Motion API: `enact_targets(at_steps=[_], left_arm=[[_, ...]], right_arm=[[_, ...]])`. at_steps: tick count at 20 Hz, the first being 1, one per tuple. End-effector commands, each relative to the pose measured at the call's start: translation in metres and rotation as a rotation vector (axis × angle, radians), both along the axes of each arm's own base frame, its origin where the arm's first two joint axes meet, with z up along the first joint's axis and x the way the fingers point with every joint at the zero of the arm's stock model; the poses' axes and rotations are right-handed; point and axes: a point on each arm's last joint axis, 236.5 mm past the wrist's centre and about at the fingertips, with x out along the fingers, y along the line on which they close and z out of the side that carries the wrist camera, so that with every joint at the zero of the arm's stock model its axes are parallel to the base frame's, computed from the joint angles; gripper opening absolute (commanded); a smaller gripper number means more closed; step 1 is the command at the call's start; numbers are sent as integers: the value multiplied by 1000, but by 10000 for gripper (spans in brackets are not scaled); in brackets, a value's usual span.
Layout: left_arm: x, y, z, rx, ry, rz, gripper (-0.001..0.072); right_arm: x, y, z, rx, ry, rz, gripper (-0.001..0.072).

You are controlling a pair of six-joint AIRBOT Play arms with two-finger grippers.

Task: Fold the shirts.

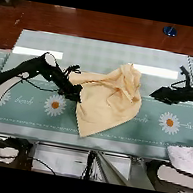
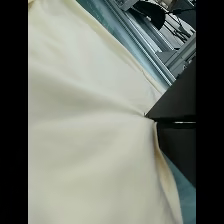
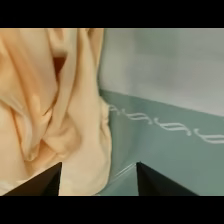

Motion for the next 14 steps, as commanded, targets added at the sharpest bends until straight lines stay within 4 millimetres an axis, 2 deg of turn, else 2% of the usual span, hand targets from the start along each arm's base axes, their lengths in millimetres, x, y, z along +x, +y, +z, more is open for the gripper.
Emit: enact_targets(at_steps=[1,4,6,10,11,12,13,14], left_arm=[[0,-1,6,-12,-18,-12,28],[1,-1,8,-13,-22,-12,28],[2,-1,11,-17,-34,-13,28],[10,-4,31,-50,-120,-44,28],[16,-5,41,-58,-153,-44,28],[22,-7,53,-67,-191,-44,28],[29,-8,69,-80,-241,-43,27],[37,-9,94,-104,-308,-46,27]], right_arm=[[-12,28,-15,217,107,52,547],[-16,31,-33,234,185,33,527],[-22,43,-46,201,216,73,518],[-18,78,-65,100,202,136,84],[-16,86,-62,113,200,133,24],[-14,93,-53,147,184,132,24],[-10,98,-36,193,154,134,23],[-5,102,-8,257,101,130,23]])
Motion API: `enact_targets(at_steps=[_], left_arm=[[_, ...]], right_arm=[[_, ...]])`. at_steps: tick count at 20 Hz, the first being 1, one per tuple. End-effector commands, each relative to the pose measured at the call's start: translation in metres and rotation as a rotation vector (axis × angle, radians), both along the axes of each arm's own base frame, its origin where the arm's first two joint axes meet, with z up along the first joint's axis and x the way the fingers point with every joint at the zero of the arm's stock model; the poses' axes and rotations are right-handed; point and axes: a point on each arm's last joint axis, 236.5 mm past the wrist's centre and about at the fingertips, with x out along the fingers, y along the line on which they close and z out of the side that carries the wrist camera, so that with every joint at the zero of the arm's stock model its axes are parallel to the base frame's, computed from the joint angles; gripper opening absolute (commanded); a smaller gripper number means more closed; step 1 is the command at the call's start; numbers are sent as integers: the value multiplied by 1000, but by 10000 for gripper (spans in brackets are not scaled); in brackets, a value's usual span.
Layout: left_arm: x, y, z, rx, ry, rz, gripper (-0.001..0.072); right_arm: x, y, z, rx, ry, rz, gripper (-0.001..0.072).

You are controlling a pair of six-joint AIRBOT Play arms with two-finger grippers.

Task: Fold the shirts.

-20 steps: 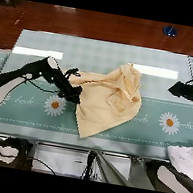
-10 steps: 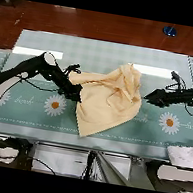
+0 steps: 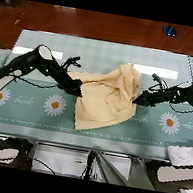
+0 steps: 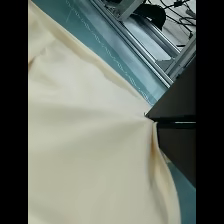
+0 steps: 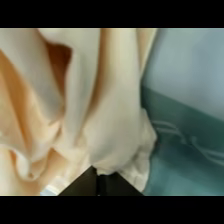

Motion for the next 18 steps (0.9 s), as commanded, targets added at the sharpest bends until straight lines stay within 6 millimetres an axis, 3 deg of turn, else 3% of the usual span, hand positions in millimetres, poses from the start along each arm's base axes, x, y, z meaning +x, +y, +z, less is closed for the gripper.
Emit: enact_targets(at_steps=[1,2,4,6,8,10,12,13,15,18], left_arm=[[24,0,70,-63,-207,-2,26],[35,5,106,-84,-306,17,27],[49,25,198,-125,-555,76,26],[43,55,303,-152,-845,158,26],[13,81,398,-165,-1125,238,26],[-32,98,471,-170,-1358,298,26],[-79,105,517,-182,-1507,346,26],[-99,105,528,-196,-1536,364,26],[-136,101,537,-239,-1548,390,26],[-175,95,532,-284,-1491,423,26]], right_arm=[[14,22,72,179,-124,-34,23],[19,23,114,262,-197,-64,23],[24,20,221,444,-413,-152,23],[12,12,334,591,-682,-235,23],[-20,14,417,581,-893,-245,23],[-57,26,485,494,-1110,-220,23],[-91,35,543,432,-1273,-210,23],[-108,40,568,406,-1328,-213,23],[-136,47,604,359,-1400,-223,23],[-163,48,630,247,-1452,-289,23]])
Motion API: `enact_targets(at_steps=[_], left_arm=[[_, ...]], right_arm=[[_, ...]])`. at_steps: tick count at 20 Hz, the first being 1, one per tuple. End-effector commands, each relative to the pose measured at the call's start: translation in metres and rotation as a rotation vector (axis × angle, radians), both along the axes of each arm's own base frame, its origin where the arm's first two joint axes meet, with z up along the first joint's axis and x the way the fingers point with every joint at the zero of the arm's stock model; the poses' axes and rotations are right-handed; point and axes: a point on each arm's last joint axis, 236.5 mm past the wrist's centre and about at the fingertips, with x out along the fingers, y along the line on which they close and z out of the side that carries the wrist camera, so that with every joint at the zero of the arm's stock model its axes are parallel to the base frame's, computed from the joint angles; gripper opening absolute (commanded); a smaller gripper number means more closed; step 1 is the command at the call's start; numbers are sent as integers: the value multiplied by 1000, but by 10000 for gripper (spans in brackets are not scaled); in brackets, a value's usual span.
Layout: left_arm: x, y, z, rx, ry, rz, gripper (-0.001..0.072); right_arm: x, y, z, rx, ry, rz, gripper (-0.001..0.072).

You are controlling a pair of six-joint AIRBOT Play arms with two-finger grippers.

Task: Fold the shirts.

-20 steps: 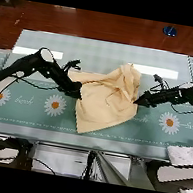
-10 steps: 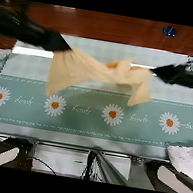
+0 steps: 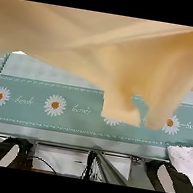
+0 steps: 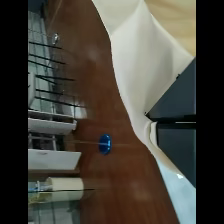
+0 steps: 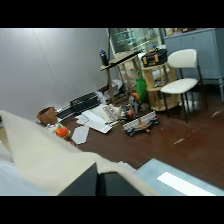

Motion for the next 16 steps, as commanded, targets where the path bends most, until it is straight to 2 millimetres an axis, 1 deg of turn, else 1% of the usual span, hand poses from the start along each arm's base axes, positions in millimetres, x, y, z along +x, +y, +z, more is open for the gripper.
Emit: enact_targets(at_steps=[1,2,3,4,5,6,7,8,9,10,11,12,13,14,15,16], left_arm=[[-54,-5,3,-70,19,-3,26],[-60,-6,-2,-81,51,-5,26],[-62,-6,-9,-87,92,-6,26],[-63,-7,-22,-81,155,-7,26],[-60,-4,-40,-59,232,10,26],[-57,2,-63,-25,330,40,26],[-53,8,-86,14,419,63,26],[-47,14,-111,47,511,80,26],[-39,19,-134,76,583,89,26],[-27,22,-158,96,653,86,26],[-13,22,-183,110,718,70,26],[0,22,-207,114,771,53,26],[14,19,-228,99,807,31,26],[30,14,-248,70,826,7,26],[46,13,-266,44,833,4,26],[62,15,-288,34,849,16,26]], right_arm=[[-37,-1,40,-18,-51,-166,22],[-39,-3,41,-23,-46,-196,22],[-40,-5,38,-36,-30,-215,22],[-35,-9,27,-66,12,-241,22],[-26,-15,9,-112,79,-267,22],[-14,-25,-19,-174,183,-293,22],[-2,-38,-50,-249,299,-316,22],[9,-53,-79,-317,405,-338,22],[24,-70,-104,-362,506,-363,22],[40,-81,-119,-382,561,-372,22],[58,-85,-135,-396,609,-352,22],[75,-80,-153,-412,654,-313,22],[92,-69,-178,-452,706,-262,22],[109,-53,-204,-506,745,-218,22],[127,-32,-230,-575,755,-178,22],[146,-17,-254,-643,750,-168,22]])
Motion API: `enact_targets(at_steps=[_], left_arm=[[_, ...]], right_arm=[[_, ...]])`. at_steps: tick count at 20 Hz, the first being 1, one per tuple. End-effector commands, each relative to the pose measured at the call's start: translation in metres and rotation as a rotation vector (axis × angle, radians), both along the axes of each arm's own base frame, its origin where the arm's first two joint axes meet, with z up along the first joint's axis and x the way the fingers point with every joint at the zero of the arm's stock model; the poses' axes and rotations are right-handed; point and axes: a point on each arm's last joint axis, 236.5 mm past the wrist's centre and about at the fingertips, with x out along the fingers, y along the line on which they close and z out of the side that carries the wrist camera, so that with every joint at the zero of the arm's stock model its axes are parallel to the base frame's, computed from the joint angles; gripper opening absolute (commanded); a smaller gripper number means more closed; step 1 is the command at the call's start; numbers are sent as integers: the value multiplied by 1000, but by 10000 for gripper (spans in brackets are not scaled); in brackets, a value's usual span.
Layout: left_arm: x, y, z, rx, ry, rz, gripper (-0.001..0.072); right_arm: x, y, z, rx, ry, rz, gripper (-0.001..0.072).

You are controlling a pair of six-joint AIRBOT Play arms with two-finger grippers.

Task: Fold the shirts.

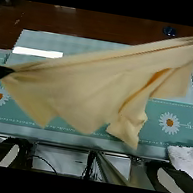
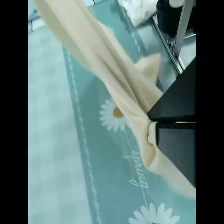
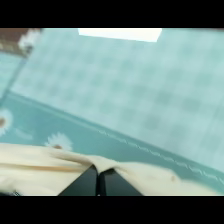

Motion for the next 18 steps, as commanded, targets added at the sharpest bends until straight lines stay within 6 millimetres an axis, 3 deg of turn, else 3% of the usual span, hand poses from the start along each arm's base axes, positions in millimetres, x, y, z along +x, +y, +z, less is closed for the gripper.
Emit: enact_targets(at_steps=[1,4,7,9,11,13,16,18], left_arm=[[46,2,-81,-17,72,-2,26],[87,30,-136,112,84,37,26],[148,57,-149,206,-38,103,26],[188,72,-155,210,-101,187,27],[216,84,-173,213,-105,244,27],[233,88,-204,206,-53,265,27],[238,83,-257,177,84,256,28],[241,78,-281,134,151,263,28]], right_arm=[[62,42,-96,-234,89,100,22],[129,50,-143,-408,-16,103,22],[189,53,-158,-441,-167,81,22],[218,56,-162,-422,-235,46,22],[236,60,-176,-412,-253,26,22],[244,63,-204,-400,-201,19,22],[248,67,-252,-393,-96,22,23],[251,68,-276,-396,-50,22,23]])
